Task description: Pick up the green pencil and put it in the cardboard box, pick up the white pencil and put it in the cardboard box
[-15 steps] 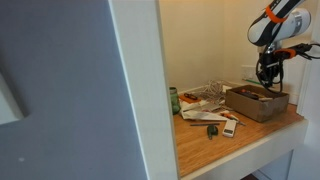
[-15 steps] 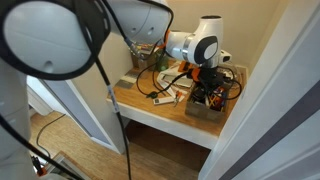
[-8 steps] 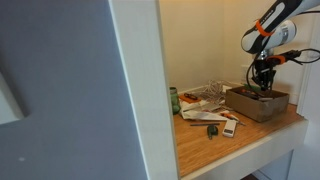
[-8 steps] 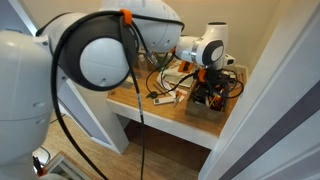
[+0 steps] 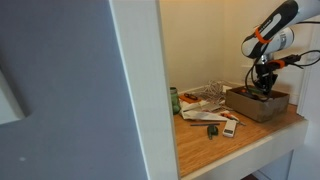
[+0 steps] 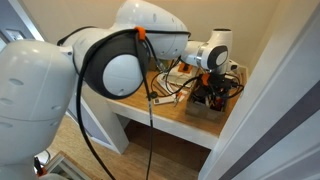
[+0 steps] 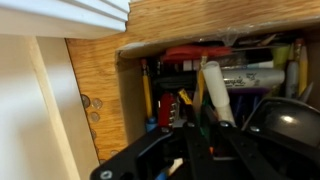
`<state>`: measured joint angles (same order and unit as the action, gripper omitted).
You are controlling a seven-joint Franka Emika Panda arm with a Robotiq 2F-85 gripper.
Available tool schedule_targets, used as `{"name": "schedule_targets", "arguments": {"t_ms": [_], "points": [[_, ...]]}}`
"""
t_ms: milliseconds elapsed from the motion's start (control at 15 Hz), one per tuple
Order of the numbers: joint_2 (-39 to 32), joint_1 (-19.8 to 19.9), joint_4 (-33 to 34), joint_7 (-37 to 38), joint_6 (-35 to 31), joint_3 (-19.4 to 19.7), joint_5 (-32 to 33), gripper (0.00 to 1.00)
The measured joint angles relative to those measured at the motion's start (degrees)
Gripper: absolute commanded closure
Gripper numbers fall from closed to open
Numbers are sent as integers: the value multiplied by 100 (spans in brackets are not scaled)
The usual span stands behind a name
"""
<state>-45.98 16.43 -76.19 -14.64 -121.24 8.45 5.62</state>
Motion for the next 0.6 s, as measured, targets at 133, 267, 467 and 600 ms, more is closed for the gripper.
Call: {"name": "schedule_targets", "arguments": {"t_ms": [133,267,467,600], "points": [[-127,44,126,6,-1,0,0,97],[-261,65,280,34,-2,-1,0,97],[-415,69,461,36,26,0,4,60],[-504,74,580,36,26,0,4,52]]}}
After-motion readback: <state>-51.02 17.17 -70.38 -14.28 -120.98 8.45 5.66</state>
